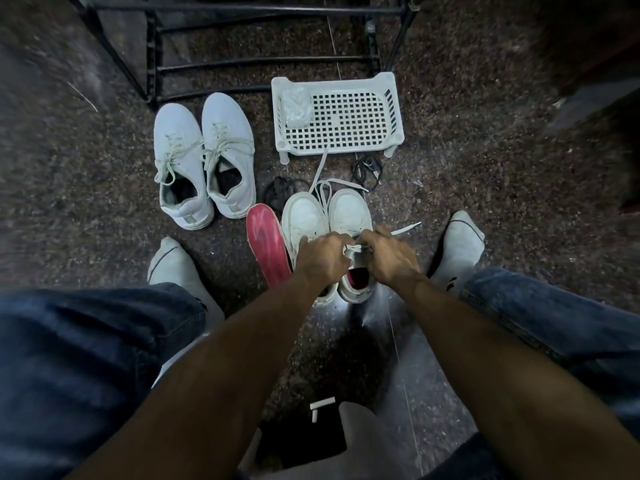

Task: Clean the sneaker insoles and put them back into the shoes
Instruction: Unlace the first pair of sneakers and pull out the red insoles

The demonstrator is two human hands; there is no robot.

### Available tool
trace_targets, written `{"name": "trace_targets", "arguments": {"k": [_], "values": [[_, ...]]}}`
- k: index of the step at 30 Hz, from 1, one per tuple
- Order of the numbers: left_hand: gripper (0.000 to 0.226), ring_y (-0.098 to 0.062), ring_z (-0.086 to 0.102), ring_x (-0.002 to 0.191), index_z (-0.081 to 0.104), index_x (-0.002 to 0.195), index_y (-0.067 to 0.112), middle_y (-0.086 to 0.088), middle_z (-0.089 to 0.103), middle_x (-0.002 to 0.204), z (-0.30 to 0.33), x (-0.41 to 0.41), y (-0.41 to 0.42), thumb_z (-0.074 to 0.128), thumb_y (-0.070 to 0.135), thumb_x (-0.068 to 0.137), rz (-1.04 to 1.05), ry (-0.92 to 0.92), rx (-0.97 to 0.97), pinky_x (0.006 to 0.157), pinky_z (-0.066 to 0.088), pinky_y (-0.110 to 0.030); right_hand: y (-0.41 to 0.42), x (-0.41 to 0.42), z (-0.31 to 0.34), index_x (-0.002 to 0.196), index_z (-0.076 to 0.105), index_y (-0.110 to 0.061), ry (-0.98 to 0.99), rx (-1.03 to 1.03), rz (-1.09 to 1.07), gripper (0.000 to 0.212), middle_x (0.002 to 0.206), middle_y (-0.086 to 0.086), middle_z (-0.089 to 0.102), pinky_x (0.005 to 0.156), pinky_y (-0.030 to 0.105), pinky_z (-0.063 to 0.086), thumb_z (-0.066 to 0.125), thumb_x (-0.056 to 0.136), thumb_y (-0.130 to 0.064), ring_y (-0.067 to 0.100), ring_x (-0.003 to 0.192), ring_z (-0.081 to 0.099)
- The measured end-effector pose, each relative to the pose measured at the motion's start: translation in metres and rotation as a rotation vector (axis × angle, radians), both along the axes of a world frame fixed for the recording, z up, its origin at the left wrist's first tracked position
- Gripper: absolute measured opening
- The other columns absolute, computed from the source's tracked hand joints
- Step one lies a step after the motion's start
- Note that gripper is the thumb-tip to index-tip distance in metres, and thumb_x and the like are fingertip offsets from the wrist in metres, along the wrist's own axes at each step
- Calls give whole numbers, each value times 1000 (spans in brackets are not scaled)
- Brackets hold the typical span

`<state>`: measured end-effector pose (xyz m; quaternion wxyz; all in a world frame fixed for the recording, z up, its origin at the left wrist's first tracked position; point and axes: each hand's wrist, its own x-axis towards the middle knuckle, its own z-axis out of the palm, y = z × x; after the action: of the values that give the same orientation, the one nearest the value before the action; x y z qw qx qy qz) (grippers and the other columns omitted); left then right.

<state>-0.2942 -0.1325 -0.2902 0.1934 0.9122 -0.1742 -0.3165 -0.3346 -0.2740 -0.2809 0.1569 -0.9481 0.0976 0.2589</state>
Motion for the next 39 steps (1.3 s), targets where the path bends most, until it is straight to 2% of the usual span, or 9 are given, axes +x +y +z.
{"name": "trace_targets", "arguments": {"k": [7, 12, 20, 24, 26, 29, 33, 37, 39], "values": [[42, -24, 55, 122, 55, 131, 34, 4, 59, 134, 6, -2, -4, 61, 31, 89, -42, 17, 57, 111, 25, -49, 8, -2, 7, 111, 59, -32, 44, 39, -117, 24, 118, 2, 56, 84, 36, 47, 59, 87, -28, 30, 108, 60], [40, -23, 58, 119, 56, 130, 35, 3, 63, 129, 5, -7, -1, 60, 33, 90, -62, -15, 80, 110, 27, -49, 5, -2, 11, 102, 62, -32, 54, 110, -148, 22, 109, 1, 66, 78, 32, 47, 67, 81, -35, 28, 102, 63], [33, -21, 59, 117, 64, 116, 34, 6, 66, 122, 2, 0, -7, 65, 34, 83, -26, 28, 34, 111, 25, -51, -1, 1, -2, 107, 62, -29, 47, 101, -131, 31, 115, 3, 60, 83, 34, 49, 68, 77, -34, 30, 107, 61], [30, -22, 61, 112, 65, 111, 30, 3, 68, 116, 6, 4, -11, 64, 33, 81, -65, 41, 59, 111, 22, -50, -8, 15, 3, 81, 64, -21, 130, 134, -95, 8, 98, 3, 68, 69, 24, 42, 68, 74, -22, 26, 95, 64], [32, -22, 60, 113, 63, 113, 31, 3, 68, 116, 4, 4, -11, 65, 37, 82, -63, 41, 60, 112, 21, -51, -14, 18, 2, 66, 56, -21, 182, 179, -107, 14, 88, 1, 66, 67, 22, 38, 65, 74, -16, 24, 89, 64], [36, -21, 60, 114, 62, 115, 32, 4, 68, 118, -2, 3, -11, 67, 41, 80, -56, 45, 63, 112, 21, -52, -24, 19, 3, 67, 53, -24, 165, 220, -165, 16, 97, 5, 69, 70, 23, 38, 59, 80, -16, 26, 96, 63], [41, -22, 59, 115, 62, 118, 33, 4, 68, 119, -7, 2, -9, 69, 40, 78, -8, 57, 31, 112, 23, -52, -32, 12, -10, 75, 53, -23, 84, 286, -413, 4, 100, 12, 69, 76, 30, 48, 50, 76, -21, 29, 94, 65], [42, -24, 59, 115, 60, 121, 30, 3, 64, 125, -5, 4, -8, 69, 38, 80, -6, 80, 11, 111, 26, -49, -43, 6, -38, 92, 63, -10, -29, 491, -1082, 26, 88, 15, 71, 74, 45, 56, 52, 75, -27, 35, 82, 68], [38, -24, 59, 113, 60, 118, 29, 1, 63, 123, -4, 5, -7, 68, 33, 81, -17, 80, -9, 108, 29, -46, -34, 15, -14, 91, 63, -5, -155, 709, -1408, 20, 73, 15, 65, 59, 35, 51, 45, 83, -10, 31, 64, 64]]}}
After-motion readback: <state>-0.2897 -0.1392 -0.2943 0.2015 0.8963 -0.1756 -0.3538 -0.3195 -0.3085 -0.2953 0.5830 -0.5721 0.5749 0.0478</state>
